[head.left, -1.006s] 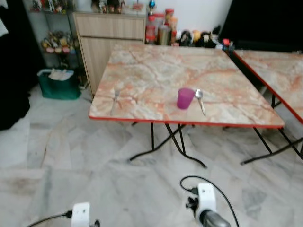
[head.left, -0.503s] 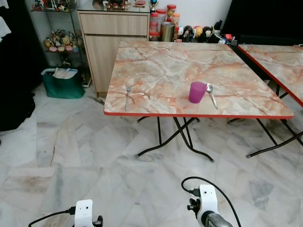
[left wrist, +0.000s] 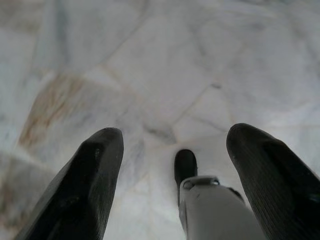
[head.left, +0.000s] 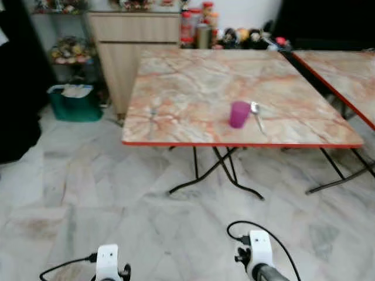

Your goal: Setting the table

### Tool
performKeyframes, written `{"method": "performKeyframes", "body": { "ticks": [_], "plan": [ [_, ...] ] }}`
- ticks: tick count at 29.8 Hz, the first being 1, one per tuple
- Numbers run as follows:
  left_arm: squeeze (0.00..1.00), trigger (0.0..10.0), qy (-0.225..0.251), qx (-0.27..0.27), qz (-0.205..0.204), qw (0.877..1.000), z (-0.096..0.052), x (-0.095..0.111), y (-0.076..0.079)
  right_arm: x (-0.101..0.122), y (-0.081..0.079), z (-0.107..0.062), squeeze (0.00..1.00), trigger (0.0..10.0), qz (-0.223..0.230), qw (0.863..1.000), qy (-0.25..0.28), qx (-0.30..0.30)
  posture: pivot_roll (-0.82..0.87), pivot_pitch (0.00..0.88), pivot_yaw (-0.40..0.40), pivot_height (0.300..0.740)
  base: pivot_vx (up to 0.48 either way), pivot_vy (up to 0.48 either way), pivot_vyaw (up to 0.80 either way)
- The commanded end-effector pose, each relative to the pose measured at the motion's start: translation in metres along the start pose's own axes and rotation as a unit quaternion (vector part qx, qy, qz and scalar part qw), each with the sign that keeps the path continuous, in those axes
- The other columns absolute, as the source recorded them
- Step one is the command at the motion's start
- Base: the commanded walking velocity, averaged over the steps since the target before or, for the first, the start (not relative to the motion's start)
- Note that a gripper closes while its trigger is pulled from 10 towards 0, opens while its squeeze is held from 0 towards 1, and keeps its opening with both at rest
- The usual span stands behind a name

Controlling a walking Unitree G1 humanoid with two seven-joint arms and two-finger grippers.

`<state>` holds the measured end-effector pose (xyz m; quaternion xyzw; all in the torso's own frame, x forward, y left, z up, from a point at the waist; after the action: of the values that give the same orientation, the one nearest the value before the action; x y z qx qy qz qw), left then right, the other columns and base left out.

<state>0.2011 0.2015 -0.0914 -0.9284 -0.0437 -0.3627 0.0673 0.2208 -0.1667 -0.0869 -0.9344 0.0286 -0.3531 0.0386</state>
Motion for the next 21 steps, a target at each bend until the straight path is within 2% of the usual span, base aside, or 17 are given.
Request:
{"method": "performKeyframes", "body": {
  "ticks": [1,21],
  "plan": [
    [0.00,10.0,-0.014,0.007,-0.005,1.000,-0.0015,-0.0073,-0.0024,0.0039,-0.0039,0.0013,0.00,10.0,0.006,1.000,0.005,0.003,0.03,0.000,-0.049,0.740,0.356,0.000,0.00],
    [0.00,10.0,-0.019,0.003,-0.003,1.000,-0.0023,-0.0105,-0.0010,0.0055,-0.0081,0.0018,0.00,10.0,0.005,1.000,0.009,0.012,0.02,0.000,-0.047,0.740,0.346,0.000,0.00]
  ]
}}
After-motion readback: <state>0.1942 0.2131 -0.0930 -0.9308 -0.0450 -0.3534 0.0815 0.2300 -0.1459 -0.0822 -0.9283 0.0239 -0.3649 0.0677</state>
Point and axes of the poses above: a point about 5 cm out from each wrist's last joint towards the gripper, its own z axis pointing out of the wrist towards the gripper, its own x axis along the axis of the wrist's last joint, y = z × x, the point moved 2 cm from there along z, pointing out of the wrist towards the gripper, and after that the axes turned 3 degrees about z, right-handed, at the moved point
